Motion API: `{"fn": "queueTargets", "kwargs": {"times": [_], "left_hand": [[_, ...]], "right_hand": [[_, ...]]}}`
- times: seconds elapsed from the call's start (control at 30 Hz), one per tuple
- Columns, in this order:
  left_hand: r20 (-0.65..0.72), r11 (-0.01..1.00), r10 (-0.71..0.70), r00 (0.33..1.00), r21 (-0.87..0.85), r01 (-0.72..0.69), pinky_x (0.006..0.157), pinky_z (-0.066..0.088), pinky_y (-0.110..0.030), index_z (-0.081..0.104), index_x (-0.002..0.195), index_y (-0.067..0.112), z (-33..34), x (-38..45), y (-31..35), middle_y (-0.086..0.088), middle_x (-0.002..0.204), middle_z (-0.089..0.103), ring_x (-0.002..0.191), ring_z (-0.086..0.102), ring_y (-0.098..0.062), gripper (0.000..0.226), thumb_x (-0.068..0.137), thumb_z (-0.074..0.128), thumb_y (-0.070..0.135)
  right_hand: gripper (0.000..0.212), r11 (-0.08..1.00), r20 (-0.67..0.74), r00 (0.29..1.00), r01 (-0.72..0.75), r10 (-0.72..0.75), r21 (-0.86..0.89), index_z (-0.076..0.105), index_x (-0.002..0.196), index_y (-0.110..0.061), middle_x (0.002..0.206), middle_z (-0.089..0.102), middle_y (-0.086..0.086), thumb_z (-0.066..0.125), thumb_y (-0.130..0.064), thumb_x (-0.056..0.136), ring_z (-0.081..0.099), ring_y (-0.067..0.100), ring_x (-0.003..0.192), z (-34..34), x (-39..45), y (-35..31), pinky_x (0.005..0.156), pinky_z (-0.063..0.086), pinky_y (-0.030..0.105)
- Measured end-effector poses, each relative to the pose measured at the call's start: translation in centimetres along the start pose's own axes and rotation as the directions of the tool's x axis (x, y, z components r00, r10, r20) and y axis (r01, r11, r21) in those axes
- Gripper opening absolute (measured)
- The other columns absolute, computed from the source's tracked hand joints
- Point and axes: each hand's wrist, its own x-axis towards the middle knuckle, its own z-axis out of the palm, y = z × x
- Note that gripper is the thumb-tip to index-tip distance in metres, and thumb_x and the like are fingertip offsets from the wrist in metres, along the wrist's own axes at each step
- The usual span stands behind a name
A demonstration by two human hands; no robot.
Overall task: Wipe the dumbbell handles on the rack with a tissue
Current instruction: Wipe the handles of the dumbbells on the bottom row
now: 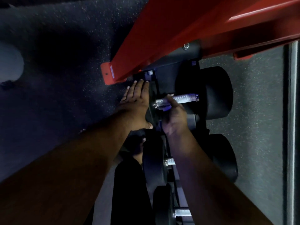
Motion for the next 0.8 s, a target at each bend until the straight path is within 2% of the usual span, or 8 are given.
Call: {"fn": "queueTargets", "kwargs": {"times": [0.13, 0.27, 0.33, 0.43, 0.47, 0.6, 0.7, 0.8], "left_hand": [[0.0, 1.0, -0.003, 1.0, 0.005, 0.003, 0.126, -0.006, -0.041, -0.018, 0.157, 0.006, 0.0, 0.1, -0.2, -0.013, 0.166, -0.02, 0.154, -0.017, -0.027, 0.153, 0.06, 0.088, 0.061], [-0.016, 1.0, 0.005, 1.0, 0.006, -0.005, 0.126, -0.006, -0.04, -0.015, 0.157, 0.007, 0.1, -0.1, -0.1, -0.013, 0.167, -0.017, 0.155, -0.014, -0.027, 0.152, 0.059, 0.091, 0.052], [-0.025, 1.0, -0.005, 1.0, -0.011, 0.004, 0.126, -0.006, -0.038, -0.014, 0.158, 0.008, 0.1, -0.1, -0.1, -0.012, 0.167, -0.016, 0.155, -0.013, -0.027, 0.148, 0.059, 0.092, 0.041], [-0.032, 1.0, 0.004, 0.999, -0.016, -0.004, 0.125, -0.008, -0.038, -0.014, 0.158, 0.008, 0.2, 0.1, -0.2, -0.012, 0.167, -0.015, 0.155, -0.014, -0.027, 0.144, 0.062, 0.09, 0.034], [-0.027, 1.0, 0.002, 1.0, -0.021, -0.003, 0.125, -0.008, -0.037, -0.015, 0.158, 0.008, 0.3, 0.0, -0.2, -0.012, 0.167, -0.015, 0.155, -0.014, -0.027, 0.144, 0.062, 0.09, 0.034], [-0.034, 0.998, 0.03, 0.999, -0.061, -0.032, 0.124, -0.01, -0.037, -0.016, 0.158, 0.008, 0.4, -0.1, -0.5, -0.011, 0.167, -0.017, 0.154, -0.016, -0.026, 0.152, 0.06, 0.092, 0.051], [-0.057, 0.996, 0.041, 0.998, -0.076, -0.045, 0.123, -0.012, -0.036, -0.016, 0.157, 0.008, 0.7, -0.2, -0.7, -0.01, 0.167, -0.018, 0.154, -0.019, -0.024, 0.152, 0.06, 0.091, 0.054], [-0.11, 0.995, 0.072, 0.991, -0.059, -0.079, 0.123, -0.014, -0.035, -0.016, 0.158, 0.008, 1.2, -0.6, -0.9, -0.01, 0.167, -0.017, 0.154, -0.018, -0.023, 0.149, 0.063, 0.089, 0.054]], "right_hand": [[0.008, 0.968, -0.093, 0.983, 0.173, -0.158, 0.18, 0.059, 0.087, -0.013, 0.072, 0.064, 0.002, 0.06, -0.008, 0.094, 0.062, 0.016, 0.064, -0.3, 1.1, 0.3, 0.062, 0.051, 0.027], [0.014, 0.944, -0.093, 0.956, 0.254, -0.278, -0.211, 0.058, 0.084, -0.012, 0.071, 0.063, 0.001, 0.056, -0.006, 0.096, 0.059, 0.014, 0.067, -0.2, 0.6, 4.9, 0.066, 0.053, 0.031], [0.012, 0.707, -0.011, 0.936, 0.258, -0.352, -0.658, 0.064, 0.089, -0.012, 0.081, 0.064, 0.002, 0.054, -0.009, 0.096, 0.056, 0.015, 0.077, -1.3, 0.0, 5.4, 0.075, 0.051, 0.038], [0.026, 0.402, 0.123, 0.864, 0.347, -0.488, -0.847, 0.071, 0.109, -0.008, 0.095, 0.075, 0.006, 0.051, -0.017, 0.096, 0.059, 0.008, 0.084, -2.7, -1.8, 5.6, 0.082, 0.057, 0.04], [0.034, 0.322, 0.227, 0.826, 0.432, -0.516, -0.842, 0.07, 0.118, -0.013, 0.103, 0.075, 0.006, 0.049, -0.018, 0.092, 0.063, 0.008, 0.089, -2.7, -2.8, 5.2, 0.074, 0.051, 0.04], [0.059, -0.286, 0.668, 0.577, 0.616, -0.471, -0.734, 0.052, 0.144, -0.016, 0.143, 0.056, 0.01, 0.045, -0.008, 0.087, 0.052, 0.025, 0.133, -1.8, -2.9, 0.8, 0.11, 0.043, 0.038], [0.06, -0.7, 0.722, 0.661, 0.417, -0.203, -0.579, 0.036, 0.153, -0.01, 0.16, 0.031, 0.012, 0.047, -0.013, 0.094, 0.023, 0.029, 0.151, -0.8, -0.3, -0.9, 0.124, 0.012, 0.044], [0.066, -0.805, 0.706, 0.706, 0.386, -0.057, -0.451, 0.031, 0.154, -0.006, 0.16, 0.032, 0.012, 0.052, -0.02, 0.093, 0.022, 0.027, 0.151, -2.1, 0.5, 0.6, 0.124, 0.011, 0.046]]}}
